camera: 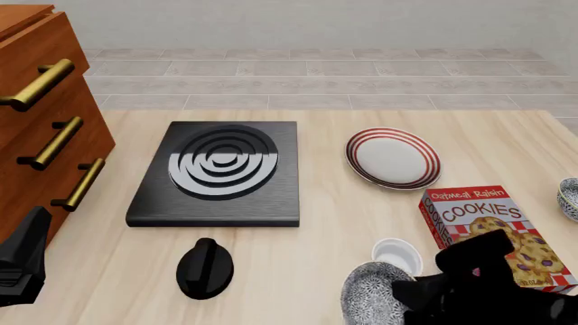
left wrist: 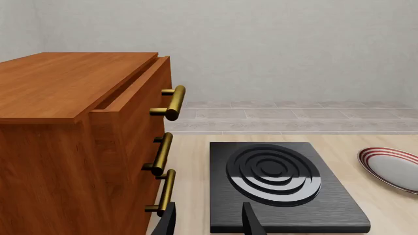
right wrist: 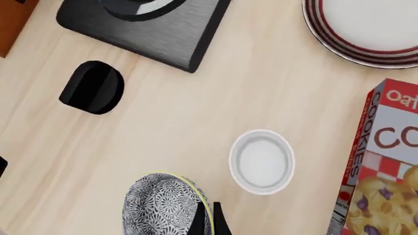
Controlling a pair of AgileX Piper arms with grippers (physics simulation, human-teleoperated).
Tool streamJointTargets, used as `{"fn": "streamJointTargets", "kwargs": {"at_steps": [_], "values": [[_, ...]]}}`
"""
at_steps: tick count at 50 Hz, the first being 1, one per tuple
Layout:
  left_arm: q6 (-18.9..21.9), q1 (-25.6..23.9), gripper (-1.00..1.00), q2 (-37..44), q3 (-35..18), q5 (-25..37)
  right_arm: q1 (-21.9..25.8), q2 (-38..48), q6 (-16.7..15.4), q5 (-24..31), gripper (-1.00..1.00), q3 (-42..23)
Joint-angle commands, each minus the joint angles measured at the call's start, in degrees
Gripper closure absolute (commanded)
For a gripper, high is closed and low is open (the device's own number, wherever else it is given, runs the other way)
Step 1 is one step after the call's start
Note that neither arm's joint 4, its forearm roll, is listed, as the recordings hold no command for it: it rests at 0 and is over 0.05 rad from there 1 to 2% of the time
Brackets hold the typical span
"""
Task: Pick the akita bowl next to the ramekin and place it on the plate.
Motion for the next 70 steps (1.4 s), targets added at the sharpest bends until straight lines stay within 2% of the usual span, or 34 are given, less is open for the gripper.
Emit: {"fn": "streamJointTargets", "kwargs": {"at_steps": [1,3,10,27,29,35,41,54,57,70], "values": [[0.0,0.0,-1.00,0.0,0.0,0.0,-2.6,-2.6,1.2,1.9,1.00,-2.1],[0.0,0.0,-1.00,0.0,0.0,0.0,-6.0,-3.5,-1.3,2.7,1.00,-3.0],[0.0,0.0,-1.00,0.0,0.0,0.0,-7.3,-3.8,-0.3,3.6,1.00,-5.1],[0.0,0.0,-1.00,0.0,0.0,0.0,-12.5,-3.0,-0.2,3.0,1.00,-8.3],[0.0,0.0,-1.00,0.0,0.0,0.0,-14.2,-3.3,-0.3,2.6,1.00,-8.6],[0.0,0.0,-1.00,0.0,0.0,0.0,-14.8,-2.3,-0.3,2.6,1.00,-10.3],[0.0,0.0,-1.00,0.0,0.0,0.0,-15.3,-1.4,-0.1,1.6,1.00,-10.7],[0.0,0.0,-1.00,0.0,0.0,0.0,-19.7,1.3,-0.8,-0.7,1.00,-13.0],[0.0,0.0,-1.00,0.0,0.0,0.0,-22.0,1.8,-1.4,-1.5,1.00,-13.1],[0.0,0.0,-1.00,0.0,0.0,0.0,-24.5,5.9,-1.5,-5.1,1.00,-13.9]]}}
